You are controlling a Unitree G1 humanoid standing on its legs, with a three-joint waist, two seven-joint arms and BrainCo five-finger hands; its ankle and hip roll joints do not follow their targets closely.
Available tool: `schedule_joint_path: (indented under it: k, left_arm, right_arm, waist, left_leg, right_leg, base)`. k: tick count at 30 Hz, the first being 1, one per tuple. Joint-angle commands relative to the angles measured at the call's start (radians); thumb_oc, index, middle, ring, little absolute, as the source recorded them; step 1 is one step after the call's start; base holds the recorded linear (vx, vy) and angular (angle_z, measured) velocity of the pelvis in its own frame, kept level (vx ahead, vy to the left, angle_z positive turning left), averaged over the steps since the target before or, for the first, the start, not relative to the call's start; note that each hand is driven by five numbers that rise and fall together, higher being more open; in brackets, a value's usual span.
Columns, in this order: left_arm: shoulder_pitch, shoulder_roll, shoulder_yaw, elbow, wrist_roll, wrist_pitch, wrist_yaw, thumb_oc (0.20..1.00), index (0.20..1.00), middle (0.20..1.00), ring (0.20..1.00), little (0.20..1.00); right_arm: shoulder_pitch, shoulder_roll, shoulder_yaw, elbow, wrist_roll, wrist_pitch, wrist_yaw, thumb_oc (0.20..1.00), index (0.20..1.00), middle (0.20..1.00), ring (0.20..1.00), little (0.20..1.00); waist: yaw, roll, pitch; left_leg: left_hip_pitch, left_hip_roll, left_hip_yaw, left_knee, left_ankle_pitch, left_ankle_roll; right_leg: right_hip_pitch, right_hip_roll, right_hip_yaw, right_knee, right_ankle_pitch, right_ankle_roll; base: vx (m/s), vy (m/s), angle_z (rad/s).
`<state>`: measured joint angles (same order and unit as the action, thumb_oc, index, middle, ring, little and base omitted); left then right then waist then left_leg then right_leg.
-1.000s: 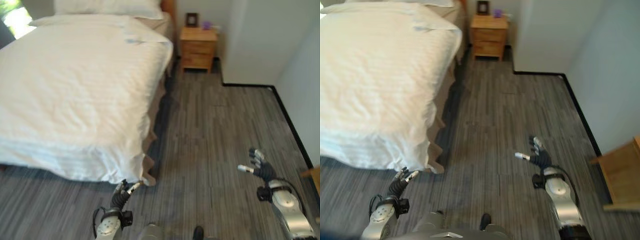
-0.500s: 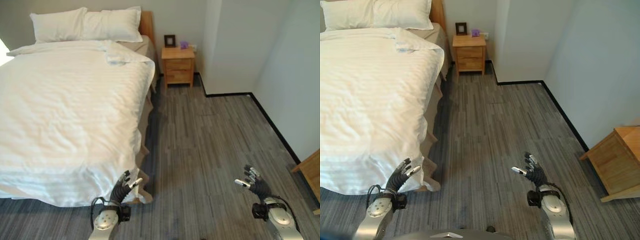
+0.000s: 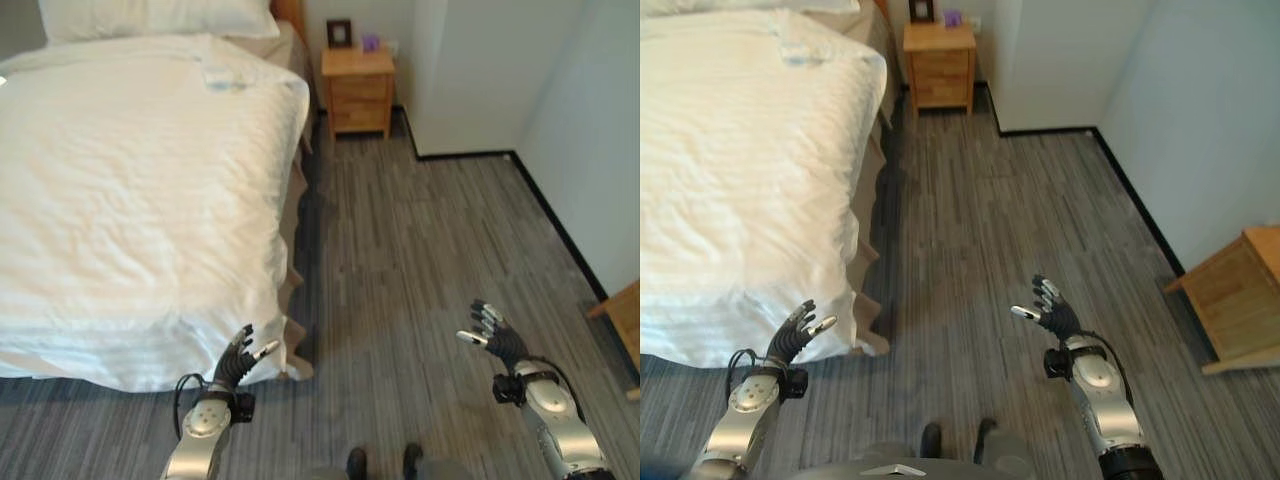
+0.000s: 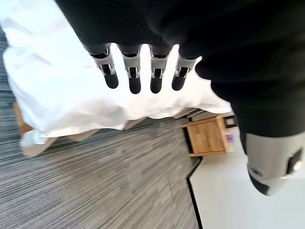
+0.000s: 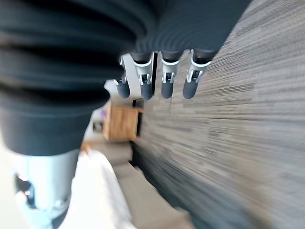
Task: Making the bed.
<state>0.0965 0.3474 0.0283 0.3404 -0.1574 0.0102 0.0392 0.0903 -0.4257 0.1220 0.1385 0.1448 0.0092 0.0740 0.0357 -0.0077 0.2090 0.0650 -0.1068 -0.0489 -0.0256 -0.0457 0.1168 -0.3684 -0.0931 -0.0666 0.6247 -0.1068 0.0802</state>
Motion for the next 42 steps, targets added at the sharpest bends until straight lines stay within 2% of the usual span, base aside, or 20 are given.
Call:
schedule_joint_path:
  k: [1, 3, 4, 7, 9, 11, 12, 13, 16, 19, 21, 23, 24, 28, 30, 31, 33, 37, 40, 42]
  left_arm:
    - [-0.008, 0.033, 0.062, -0.083, -0.077, -0.048, 0.04, 1.0, 1.0, 1.0, 1.0, 1.0]
    - [-0.047, 0.044, 0.057, -0.075, -0.098, -0.057, 0.055, 1.0, 1.0, 1.0, 1.0, 1.0]
    - [-0.127, 0.035, 0.06, -0.048, -0.212, -0.068, 0.095, 1.0, 1.0, 1.0, 1.0, 1.0]
    - [-0.139, 0.036, 0.067, -0.066, -0.214, -0.072, 0.112, 1.0, 1.0, 1.0, 1.0, 1.0]
    - [-0.121, 0.021, 0.072, -0.07, -0.223, -0.072, 0.101, 1.0, 1.0, 1.0, 1.0, 1.0]
    - [-0.101, -0.001, 0.062, -0.08, -0.249, -0.07, 0.099, 1.0, 1.0, 1.0, 1.0, 1.0]
    - [-0.101, -0.001, 0.062, -0.081, -0.249, -0.07, 0.099, 1.0, 1.0, 1.0, 1.0, 1.0]
    - [-0.104, -0.014, 0.04, -0.102, -0.279, -0.07, 0.088, 1.0, 1.0, 1.0, 1.0, 1.0]
    - [-0.137, -0.014, 0.009, -0.1, -0.261, -0.07, 0.09, 1.0, 1.0, 1.0, 1.0, 1.0]
    - [-0.144, -0.019, -0.018, -0.088, -0.262, -0.07, 0.101, 1.0, 1.0, 1.0, 1.0, 1.0]
    - [-0.131, -0.003, -0.018, -0.083, -0.231, -0.075, 0.103, 1.0, 1.0, 1.0, 1.0, 1.0]
    - [-0.113, -0.001, -0.019, -0.084, -0.229, -0.077, 0.104, 1.0, 1.0, 1.0, 1.0, 1.0]
    - [-0.076, -0.007, 0.003, -0.078, -0.209, -0.066, 0.112, 1.0, 1.0, 1.0, 1.0, 1.0]
    - [-0.025, 0.006, 0.043, -0.082, -0.164, -0.061, 0.097, 1.0, 1.0, 1.0, 1.0, 1.0]
    - [-0.024, 0.008, 0.058, -0.086, -0.17, -0.056, 0.104, 1.0, 1.0, 1.0, 1.0, 1.0]
    - [-0.038, 0.012, 0.063, -0.079, -0.183, -0.058, 0.114, 1.0, 1.0, 1.0, 1.0, 1.0]
    - [-0.055, 0.02, 0.065, -0.083, -0.183, -0.055, 0.126, 1.0, 1.0, 1.0, 1.0, 1.0]
    - [-0.069, 0.023, 0.06, -0.098, -0.192, -0.066, 0.119, 1.0, 1.0, 1.0, 1.0, 1.0]
    - [-0.09, 0.04, 0.043, -0.096, -0.172, -0.067, 0.103, 1.0, 1.0, 1.0, 1.0, 1.0]
    - [-0.102, 0.044, 0.04, -0.106, -0.157, -0.065, 0.096, 1.0, 1.0, 1.0, 1.0, 1.0]
  right_arm:
    - [0.001, -0.006, -0.037, -0.027, -0.025, -0.05, -0.017, 1.0, 1.0, 1.0, 1.0, 1.0]
    - [0.007, -0.012, -0.056, -0.022, -0.008, -0.057, -0.031, 1.0, 1.0, 1.0, 1.0, 1.0]
    - [0.0, 0.0, -0.066, -0.017, 0.007, -0.053, -0.069, 1.0, 1.0, 1.0, 1.0, 1.0]
    - [0.002, -0.001, -0.074, -0.028, 0.003, -0.044, -0.066, 1.0, 1.0, 1.0, 1.0, 1.0]
    - [0.014, -0.009, -0.078, -0.036, -0.009, -0.045, -0.05, 1.0, 1.0, 1.0, 1.0, 1.0]
    - [0.026, -0.016, -0.076, -0.037, -0.001, -0.046, -0.052, 1.0, 1.0, 1.0, 1.0, 1.0]
    - [0.026, -0.016, -0.076, -0.037, -0.001, -0.046, -0.052, 1.0, 1.0, 1.0, 1.0, 1.0]
    - [0.009, -0.017, -0.087, -0.047, 0.095, -0.061, -0.082, 1.0, 1.0, 1.0, 1.0, 1.0]
    - [-0.039, -0.043, -0.093, -0.015, 0.07, -0.063, -0.117, 1.0, 1.0, 1.0, 1.0, 1.0]
    - [-0.109, -0.044, -0.085, 0.004, 0.096, -0.064, -0.146, 1.0, 1.0, 1.0, 1.0, 1.0]
    - [-0.17, -0.061, -0.068, 0.004, 0.069, -0.079, -0.16, 1.0, 1.0, 1.0, 1.0, 1.0]
    - [-0.184, -0.061, -0.049, 0.01, 0.049, -0.081, -0.165, 1.0, 1.0, 1.0, 1.0, 1.0]
    - [-0.22, -0.055, -0.026, 0.026, 0.027, -0.073, -0.154, 1.0, 1.0, 1.0, 1.0, 1.0]
    - [-0.238, 0.004, -0.008, -0.002, 0.006, -0.076, -0.126, 1.0, 1.0, 1.0, 1.0, 1.0]
    - [-0.217, 0.03, 0.004, -0.025, 0.002, -0.083, -0.118, 1.0, 1.0, 1.0, 1.0, 1.0]
    - [-0.226, 0.044, 0.021, -0.017, 0.017, -0.083, -0.118, 1.0, 1.0, 1.0, 1.0, 1.0]
    - [-0.244, 0.056, 0.046, -0.004, 0.017, -0.072, -0.115, 1.0, 1.0, 1.0, 1.0, 1.0]
    - [-0.239, 0.037, 0.025, -0.007, 0.003, -0.064, -0.11, 1.0, 1.0, 1.0, 1.0, 1.0]
    - [-0.184, 0.007, -0.03, -0.02, -0.013, -0.053, -0.115, 1.0, 1.0, 1.0, 1.0, 1.0]
    - [-0.177, 0.003, -0.044, -0.029, -0.017, -0.051, -0.114, 1.0, 1.0, 1.0, 1.0, 1.0]
  waist:
    - [-0.005, -0.019, -0.029]
    - [-0.044, -0.027, -0.003]
    - [-0.104, -0.041, 0.007]
    - [-0.129, -0.031, 0.001]
    - [-0.147, -0.021, -0.034]
    - [-0.153, 0.001, -0.049]
    - [-0.156, -0.003, -0.052]
    - [-0.113, -0.045, -0.025]
    - [-0.057, -0.073, 0.018]
    - [0.02, -0.082, 0.019]
    - [0.077, -0.066, -0.001]
    - [0.111, -0.054, -0.011]
    - [0.172, -0.055, -0.038]
    - [0.22, -0.101, -0.077]
    - [0.222, -0.096, -0.074]
    - [0.201, -0.075, -0.061]
    - [0.166, -0.034, -0.047]
    - [0.086, -0.008, -0.046]
    - [0.022, -0.04, -0.056]
    - [0.011, -0.043, -0.067]
  left_leg:
    - [0.024, 0.054, 0.041, 0.005, -0.037, -0.046]
    - [0.063, 0.062, 0.014, -0.001, -0.075, -0.061]
    - [0.155, 0.09, -0.032, -0.039, -0.121, -0.088]
    - [0.234, 0.118, -0.051, -0.043, -0.151, -0.102]
    - [0.275, 0.148, -0.065, 0.037, -0.11, -0.122]
    - [0.202, 0.175, -0.017, 0.332, 0.038, -0.159]
    - [0.196, 0.171, -0.02, 0.335, 0.04, -0.16]
    - [-0.077, 0.168, 0.045, 0.8, 0.128, -0.124]
    - [-0.305, 0.092, 0.051, 0.956, 0.056, -0.108]
    - [-0.456, 0.056, 0.092, 0.788, 0.036, -0.091]
    - [-0.473, 0.081, 0.123, 0.403, 0.12, -0.099]
    - [-0.449, 0.083, 0.097, 0.244, 0.183, -0.107]
    - [-0.459, 0.077, 0.056, 0.029, 0.251, -0.123]
    - [-0.385, 0.05, 0.145, 0.085, 0.242, -0.072]
    - [-0.335, 0.035, 0.152, 0.127, 0.189, -0.029]
    - [-0.276, 0.04, 0.155, 0.121, 0.167, -0.014]
    - [-0.168, 0.052, 0.12, 0.082, 0.134, 0.006]
    - [-0.013, 0.046, 0.028, 0.012, 0.085, -0.018]
    - [0.103, 0.032, -0.097, -0.025, -0.001, -0.067]
    - [0.125, 0.045, -0.123, -0.03, -0.021, -0.074]
  right_leg:
    - [0.057, -0.034, -0.032, -0.305, 0.245, 0.04]
    - [0.014, -0.018, -0.006, -0.405, 0.283, 0.05]
    - [-0.058, 0.01, 0.029, -0.624, 0.351, 0.076]
    - [-0.063, 0.008, -0.022, -0.625, 0.386, 0.086]
    - [-0.036, 0.022, -0.045, -0.554, 0.36, 0.049]
    - [0.018, 0.059, -0.054, -0.5, 0.299, 0.006]
    - [0.015, 0.054, -0.055, -0.502, 0.302, 0.006]
    - [0.163, 0.066, -0.049, -0.527, 0.223, -0.067]
    - [0.263, 0.052, -0.023, -0.55, 0.189, -0.082]
    - [0.383, 0.049, 0.007, -0.575, 0.14, -0.077]
    - [0.469, 0.066, 0.022, -0.579, 0.087, -0.065]
    - [0.515, 0.076, 0.036, -0.594, 0.074, -0.059]
    - [0.603, 0.09, 0.047, -0.614, 0.043, -0.047]
    - [0.64, 0.038, 0.05, -0.448, 0.144, 0.019]
    - [0.532, -0.011, 0.015, -0.107, 0.41, 0.072]
    - [0.466, -0.033, -0.006, 0.007, 0.448, 0.068]
    - [0.316, -0.036, -0.044, 0.116, 0.335, 0.038]
    - [0.177, -0.042, -0.063, -0.122, 0.227, 0.014]
    - [0.177, -0.044, 0.083, -0.602, 0.294, 0.073]
    - [0.174, -0.044, 0.124, -0.662, 0.328, 0.096]
  base:
    - [0.2, -0.029, 0.11]
    - [0.51, -0.099, 0.16]
    - [0.65, -0.158, 0.37]
    - [0.62, -0.12, 0.8]
    - [0.78, -0.126, 0.36]
    - [0.59, -0.169, 0.08]
    - [0.84, -0.585, 0.07]
    - [0.65, -0.505, 0.09]
    - [0.6, -0.361, 0.28]
    - [0.71, -0.082, 0.35]
    - [0.71, 0.059, -0.28]
    - [0.7, 0.055, -0.63]
    - [0.75, 0.024, -0.57]
    - [0.77, 0.096, -0.37]
    - [0.46, 0.233, 0.32]
    - [0.56, 0.276, -0.03]
    - [0.57, 0.198, 0.02]
    - [0.59, -0.029, 0.39]
    - [0.74, -0.247, 0.82]
    - [0.55, -0.2, 1.31]
